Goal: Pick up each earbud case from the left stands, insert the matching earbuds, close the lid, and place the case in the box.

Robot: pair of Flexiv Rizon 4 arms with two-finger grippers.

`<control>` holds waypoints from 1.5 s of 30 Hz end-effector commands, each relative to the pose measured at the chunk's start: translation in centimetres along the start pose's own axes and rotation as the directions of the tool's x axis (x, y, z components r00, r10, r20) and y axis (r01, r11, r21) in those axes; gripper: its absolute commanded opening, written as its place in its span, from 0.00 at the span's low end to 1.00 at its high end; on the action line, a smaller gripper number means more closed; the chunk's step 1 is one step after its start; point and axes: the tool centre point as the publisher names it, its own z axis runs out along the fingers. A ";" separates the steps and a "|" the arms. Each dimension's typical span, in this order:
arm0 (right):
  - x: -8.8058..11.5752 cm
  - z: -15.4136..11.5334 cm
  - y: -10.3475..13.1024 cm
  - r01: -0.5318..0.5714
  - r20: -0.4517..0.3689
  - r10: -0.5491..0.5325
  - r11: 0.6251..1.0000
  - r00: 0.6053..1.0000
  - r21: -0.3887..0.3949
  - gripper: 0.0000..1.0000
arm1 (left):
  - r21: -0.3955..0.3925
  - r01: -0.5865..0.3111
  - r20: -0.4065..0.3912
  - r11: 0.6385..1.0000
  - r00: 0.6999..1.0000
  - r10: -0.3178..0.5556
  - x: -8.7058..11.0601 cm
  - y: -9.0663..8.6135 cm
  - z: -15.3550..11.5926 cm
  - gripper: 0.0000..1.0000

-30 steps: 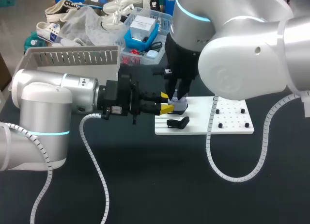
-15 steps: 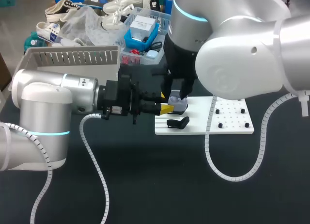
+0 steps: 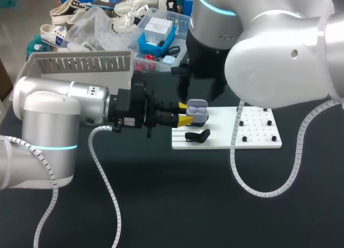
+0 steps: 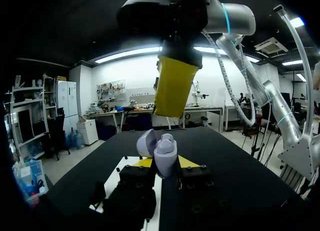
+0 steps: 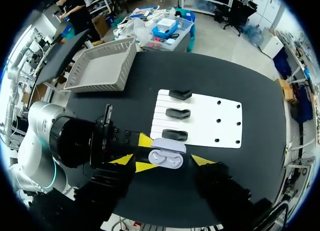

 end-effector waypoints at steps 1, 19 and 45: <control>-0.2 0.9 -1.3 -0.038 0.028 0.038 0.999 0.999 0.012 1.00 | -0.003 -0.001 -0.001 1.000 1.000 0.001 0.0 0.0 0.1 0.00; -3.0 2.2 -4.4 -0.166 0.048 0.165 0.986 0.985 0.021 1.00 | -0.003 -0.001 -0.001 1.000 1.000 0.001 0.0 0.0 0.1 0.00; -0.1 2.4 -5.6 -0.142 -0.010 0.142 0.989 0.990 0.045 1.00 | -0.003 -0.001 -0.001 1.000 1.000 0.001 0.0 0.0 0.1 0.00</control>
